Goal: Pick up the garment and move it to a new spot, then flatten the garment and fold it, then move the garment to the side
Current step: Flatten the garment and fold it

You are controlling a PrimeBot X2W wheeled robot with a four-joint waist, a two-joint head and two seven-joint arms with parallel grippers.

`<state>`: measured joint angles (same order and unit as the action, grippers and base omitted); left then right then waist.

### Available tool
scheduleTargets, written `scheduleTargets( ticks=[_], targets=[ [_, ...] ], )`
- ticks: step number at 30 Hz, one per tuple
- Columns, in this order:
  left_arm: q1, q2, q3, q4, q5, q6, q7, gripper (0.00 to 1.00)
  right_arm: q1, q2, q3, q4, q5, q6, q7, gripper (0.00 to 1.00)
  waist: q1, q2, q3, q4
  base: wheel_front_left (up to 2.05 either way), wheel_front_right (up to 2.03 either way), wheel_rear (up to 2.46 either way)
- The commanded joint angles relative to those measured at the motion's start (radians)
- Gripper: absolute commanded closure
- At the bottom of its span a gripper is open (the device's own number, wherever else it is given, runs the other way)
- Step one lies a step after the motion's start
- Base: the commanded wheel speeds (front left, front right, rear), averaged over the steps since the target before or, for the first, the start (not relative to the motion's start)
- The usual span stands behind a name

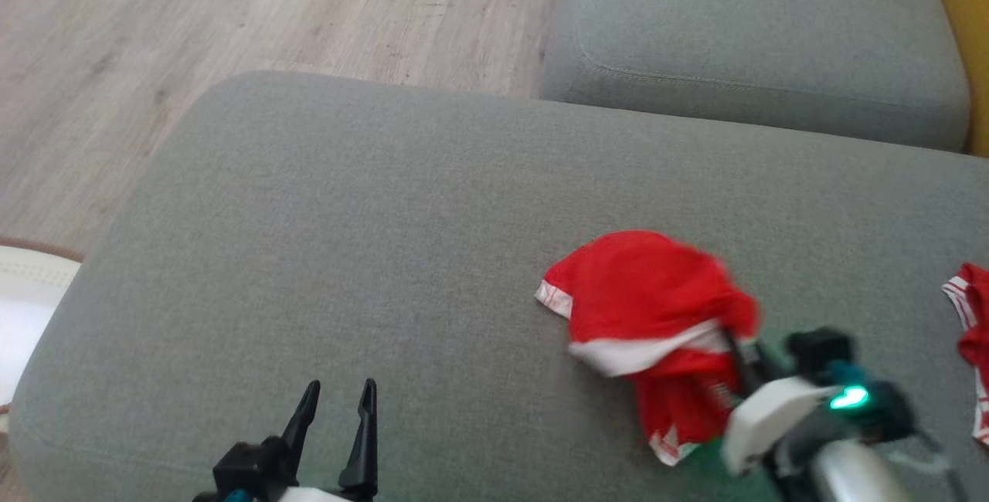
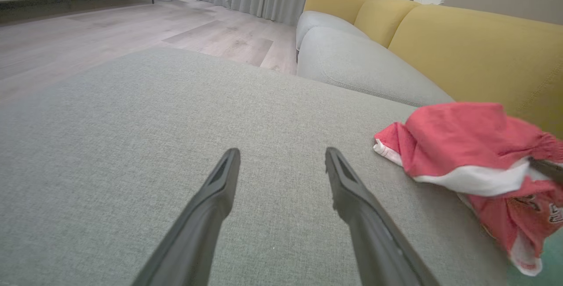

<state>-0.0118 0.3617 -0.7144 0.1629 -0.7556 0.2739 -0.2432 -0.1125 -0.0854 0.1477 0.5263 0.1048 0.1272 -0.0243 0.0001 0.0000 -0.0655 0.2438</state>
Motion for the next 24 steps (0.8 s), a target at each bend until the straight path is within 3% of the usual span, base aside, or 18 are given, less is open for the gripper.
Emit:
scheduleTargets(
  ticks=[1,7,13,14,15,16,24],
  targets=[
    [-0.036,0.011,0.031,-0.031,0.006,0.004,-0.007,0.00,-0.043,-0.024,-0.016,-0.042,-0.013,0.003,-0.009,1.00,-0.0001,0.0000,0.000,-0.004,0.00,0.00,0.00],
    [-0.039,0.003,0.022,-0.033,0.006,0.000,-0.007,0.00,-0.002,-0.061,-0.150,-0.046,-0.073,0.003,0.027,1.00,-0.0001,0.0000,0.009,-0.022,0.00,0.00,0.00],
    [-0.051,-0.004,0.013,-0.029,0.008,-0.006,-0.004,0.00,0.001,-0.053,-0.188,0.008,-0.120,0.003,0.013,1.00,-0.0001,0.0000,0.019,-0.036,0.00,0.00,0.00],
    [-0.053,-0.005,0.012,-0.027,0.008,-0.007,-0.004,0.00,-0.003,-0.046,-0.193,0.016,-0.123,0.003,0.002,0.85,-0.0001,0.0000,0.020,-0.039,0.00,0.00,0.00],
    [-0.054,-0.006,0.011,-0.025,0.008,-0.007,-0.004,0.00,-0.006,-0.041,-0.195,0.024,-0.127,0.003,-0.009,0.53,-0.0001,0.0000,0.021,-0.042,0.00,0.00,0.00],
    [-0.055,-0.007,0.010,-0.024,0.007,-0.008,-0.004,0.00,-0.010,-0.037,-0.196,0.031,-0.133,0.003,-0.020,0.00,-0.0001,0.0000,0.022,-0.045,0.00,0.00,0.00],
    [-0.055,-0.012,0.014,-0.014,0.000,-0.010,-0.006,0.00,0.003,-0.015,-0.197,0.016,-0.127,0.003,-0.075,0.00,-0.0001,0.0000,0.015,-0.073,0.00,0.00,0.00]
  ],
)
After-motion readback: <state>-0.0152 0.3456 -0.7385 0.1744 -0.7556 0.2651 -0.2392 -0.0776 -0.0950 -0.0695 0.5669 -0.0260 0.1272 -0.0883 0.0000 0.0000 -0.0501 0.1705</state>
